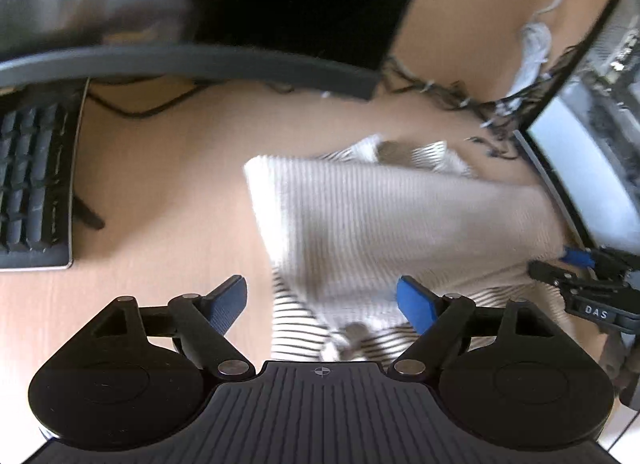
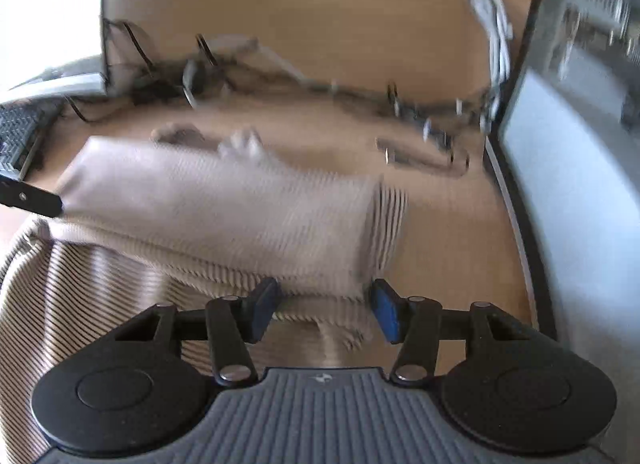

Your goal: Fold clothes

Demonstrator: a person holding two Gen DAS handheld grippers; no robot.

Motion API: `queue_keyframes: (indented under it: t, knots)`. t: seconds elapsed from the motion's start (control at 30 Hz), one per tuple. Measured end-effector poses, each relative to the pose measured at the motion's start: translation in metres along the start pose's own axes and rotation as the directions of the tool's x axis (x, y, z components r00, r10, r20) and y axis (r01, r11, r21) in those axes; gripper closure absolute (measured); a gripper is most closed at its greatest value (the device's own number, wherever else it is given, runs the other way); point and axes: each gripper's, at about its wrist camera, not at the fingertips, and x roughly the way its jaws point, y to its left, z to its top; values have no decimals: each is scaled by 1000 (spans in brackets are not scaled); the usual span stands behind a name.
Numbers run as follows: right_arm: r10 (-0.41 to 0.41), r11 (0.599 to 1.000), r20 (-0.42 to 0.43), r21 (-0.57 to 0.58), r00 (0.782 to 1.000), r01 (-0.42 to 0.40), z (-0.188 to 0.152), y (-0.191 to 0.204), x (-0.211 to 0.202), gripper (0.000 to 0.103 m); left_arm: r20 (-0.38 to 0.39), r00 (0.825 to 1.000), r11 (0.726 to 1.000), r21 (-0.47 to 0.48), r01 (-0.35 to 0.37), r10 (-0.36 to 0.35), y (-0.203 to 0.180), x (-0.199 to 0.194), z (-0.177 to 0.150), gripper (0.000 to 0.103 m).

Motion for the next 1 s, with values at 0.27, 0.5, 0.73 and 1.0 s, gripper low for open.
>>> queue_keyframes:
  t: [0.27, 0.5, 0.73, 1.0]
  knots:
    - [57, 994, 127, 89, 990, -69, 44, -15, -30, 50, 41, 999, 999, -43, 10, -8, 5, 6, 18, 16]
    - [126, 977, 119, 159, 985, -145, 81, -14, 1, 51, 79, 997, 998, -56, -13, 17, -4, 10, 31, 14]
    - [117, 963, 52, 240, 992, -126, 77, -32, 21, 47, 59, 997, 987, -149, 60, -52, 12, 4, 19, 9]
    - [174, 877, -30, 459, 984, -141, 35, -75, 34, 37, 61, 996, 993, -95, 68, -63, 6, 27, 31, 9]
